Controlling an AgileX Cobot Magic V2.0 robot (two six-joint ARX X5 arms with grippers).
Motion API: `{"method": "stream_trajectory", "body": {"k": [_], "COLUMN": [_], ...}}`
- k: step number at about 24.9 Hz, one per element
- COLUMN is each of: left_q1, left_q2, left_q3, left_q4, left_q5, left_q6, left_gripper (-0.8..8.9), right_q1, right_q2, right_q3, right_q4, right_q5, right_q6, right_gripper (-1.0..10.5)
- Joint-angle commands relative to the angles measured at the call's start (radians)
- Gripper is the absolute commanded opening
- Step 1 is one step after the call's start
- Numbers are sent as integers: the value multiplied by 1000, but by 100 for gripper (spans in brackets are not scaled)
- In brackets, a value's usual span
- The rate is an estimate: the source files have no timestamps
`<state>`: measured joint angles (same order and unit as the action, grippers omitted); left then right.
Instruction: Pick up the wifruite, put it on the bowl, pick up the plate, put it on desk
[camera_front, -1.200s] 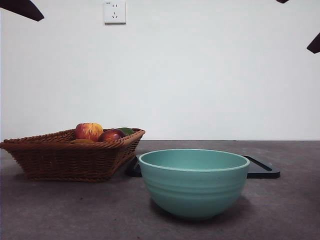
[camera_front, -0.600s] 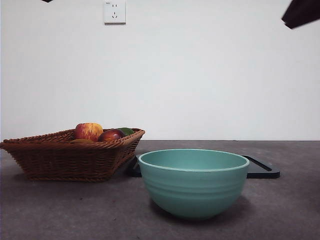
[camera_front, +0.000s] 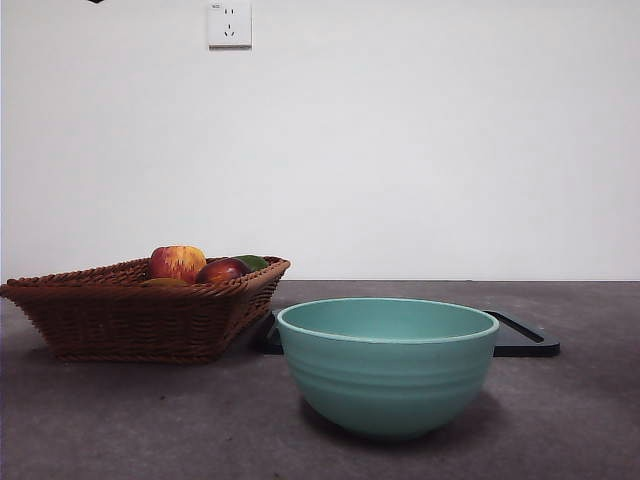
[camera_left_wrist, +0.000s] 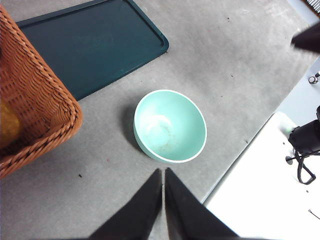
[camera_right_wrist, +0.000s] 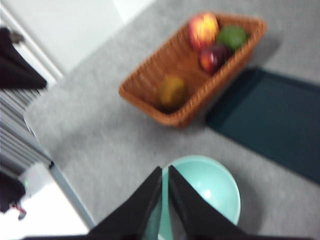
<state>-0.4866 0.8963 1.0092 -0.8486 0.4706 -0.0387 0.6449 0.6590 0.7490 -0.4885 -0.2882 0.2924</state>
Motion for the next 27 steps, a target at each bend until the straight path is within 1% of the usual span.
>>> {"method": "stream_trajectory", "body": {"k": [1, 6, 10, 13, 16, 19, 22, 24, 27], "left_q1": [-6, -6, -6, -4, 19, 71, 157, 219, 310], "left_q2": [5, 5, 5, -6, -56, -124, -197, -248, -329], "left_q3": [11, 11, 11, 11, 11, 10, 9, 2, -36], "left_q4": [7, 7, 6, 61, 154, 297, 403, 432, 457], "left_q5": [3, 3, 3, 3, -20, -60, -99, -159, -293], "left_q6": [12, 12, 12, 14, 106, 161, 178, 189, 193], "left_gripper": [7, 7, 7, 7, 7, 7, 7, 7, 7], "right_q1": [6, 6, 6, 6, 6, 6, 6, 6, 6], "right_q2": [5, 5, 5, 5, 5, 5, 5, 5, 5], "right_q3": [12, 12, 12, 12, 12, 12, 12, 12, 12], "right_q4": [55, 163, 212, 227, 227, 227, 227, 227, 227], "right_q5": [1, 0, 1, 1, 1, 1, 1, 1, 1], "right_q6": [-5, -5, -5, -5, -5, -5, -5, -5, -5], "right_gripper": [14, 14, 14, 14, 14, 14, 14, 14, 14]}}
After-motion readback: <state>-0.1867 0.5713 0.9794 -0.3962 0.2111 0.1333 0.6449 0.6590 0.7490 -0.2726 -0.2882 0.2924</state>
